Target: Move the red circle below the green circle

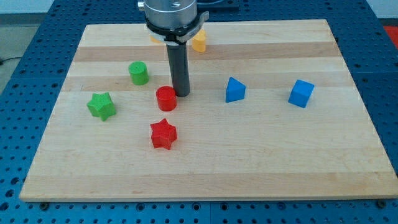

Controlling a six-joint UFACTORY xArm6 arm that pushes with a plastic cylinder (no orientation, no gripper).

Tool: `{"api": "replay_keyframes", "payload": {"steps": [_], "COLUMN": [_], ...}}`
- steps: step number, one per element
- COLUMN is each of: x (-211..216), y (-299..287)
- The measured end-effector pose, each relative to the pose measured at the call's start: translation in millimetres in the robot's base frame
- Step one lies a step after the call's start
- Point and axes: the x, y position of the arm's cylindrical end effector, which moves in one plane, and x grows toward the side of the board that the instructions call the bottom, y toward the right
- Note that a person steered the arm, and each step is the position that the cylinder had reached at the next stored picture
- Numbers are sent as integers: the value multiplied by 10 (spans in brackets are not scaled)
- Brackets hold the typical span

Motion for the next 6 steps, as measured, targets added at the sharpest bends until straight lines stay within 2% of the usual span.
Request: {"api": "replay_keyframes", "payload": {"steps": [1, 2, 3, 4, 5, 6], "x": [54, 214, 393, 337, 354, 500], "y": [-99, 287, -81, -825, -808, -106]}}
